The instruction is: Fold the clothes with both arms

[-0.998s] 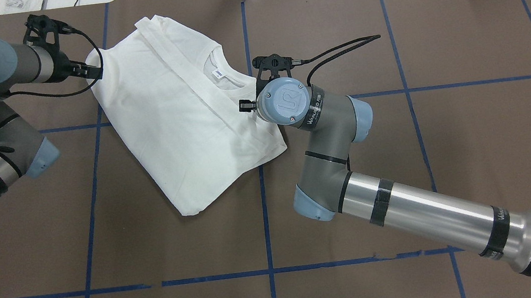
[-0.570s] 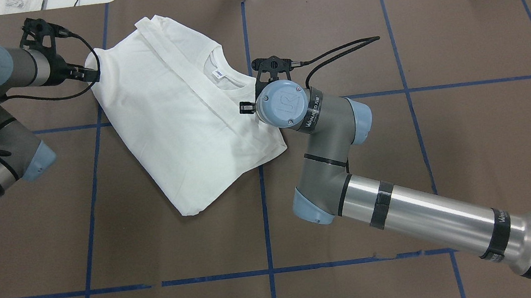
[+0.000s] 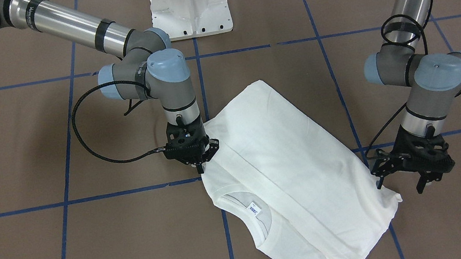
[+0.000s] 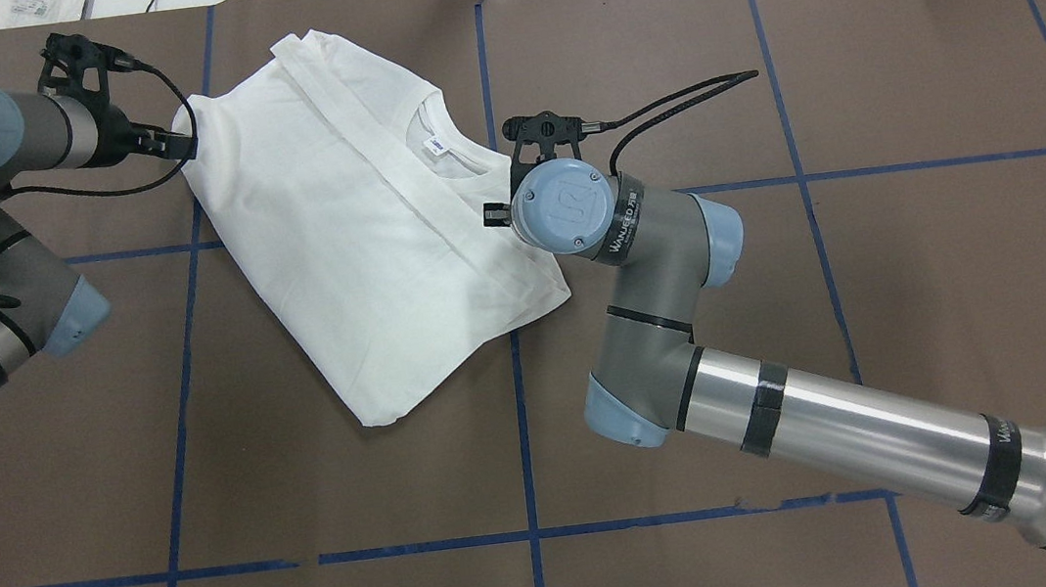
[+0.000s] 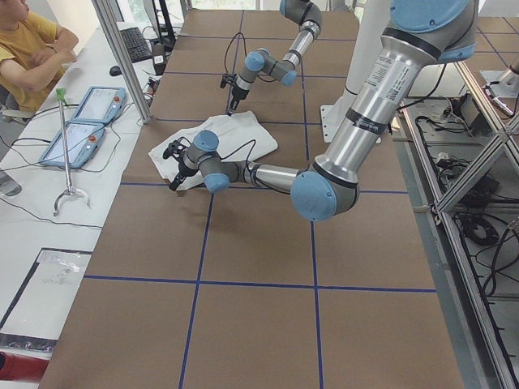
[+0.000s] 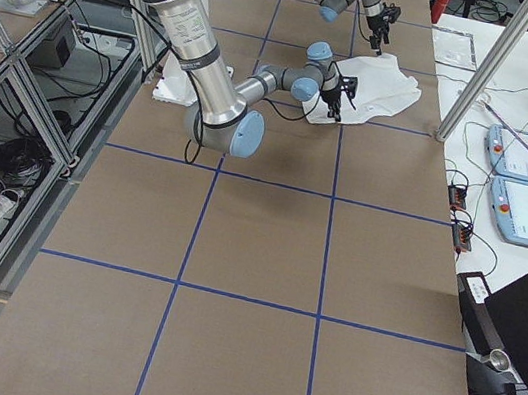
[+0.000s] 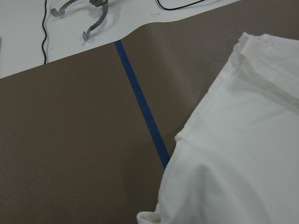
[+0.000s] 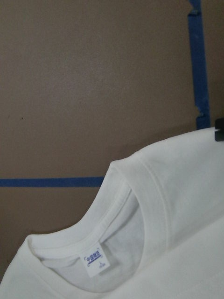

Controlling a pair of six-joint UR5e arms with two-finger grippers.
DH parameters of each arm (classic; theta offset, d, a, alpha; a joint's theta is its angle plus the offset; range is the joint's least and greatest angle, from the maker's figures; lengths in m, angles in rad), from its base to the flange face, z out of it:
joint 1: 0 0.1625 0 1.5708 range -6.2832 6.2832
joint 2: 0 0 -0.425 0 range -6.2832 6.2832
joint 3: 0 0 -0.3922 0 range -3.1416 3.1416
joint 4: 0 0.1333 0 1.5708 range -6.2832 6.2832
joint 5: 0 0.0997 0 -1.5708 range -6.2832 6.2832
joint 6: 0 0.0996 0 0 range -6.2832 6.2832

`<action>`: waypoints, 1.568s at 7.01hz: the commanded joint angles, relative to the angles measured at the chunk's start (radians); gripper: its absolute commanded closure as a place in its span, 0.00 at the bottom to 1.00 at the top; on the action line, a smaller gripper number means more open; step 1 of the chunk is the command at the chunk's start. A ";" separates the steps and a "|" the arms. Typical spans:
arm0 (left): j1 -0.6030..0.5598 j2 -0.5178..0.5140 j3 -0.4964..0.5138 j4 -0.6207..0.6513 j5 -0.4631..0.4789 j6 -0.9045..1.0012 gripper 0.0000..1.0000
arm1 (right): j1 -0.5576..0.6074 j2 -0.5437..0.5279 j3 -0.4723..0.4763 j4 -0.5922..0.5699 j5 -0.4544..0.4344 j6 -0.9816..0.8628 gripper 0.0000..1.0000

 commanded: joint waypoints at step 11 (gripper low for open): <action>0.003 0.025 -0.040 0.000 -0.034 0.001 0.00 | -0.232 -0.293 0.622 -0.330 -0.202 0.028 0.00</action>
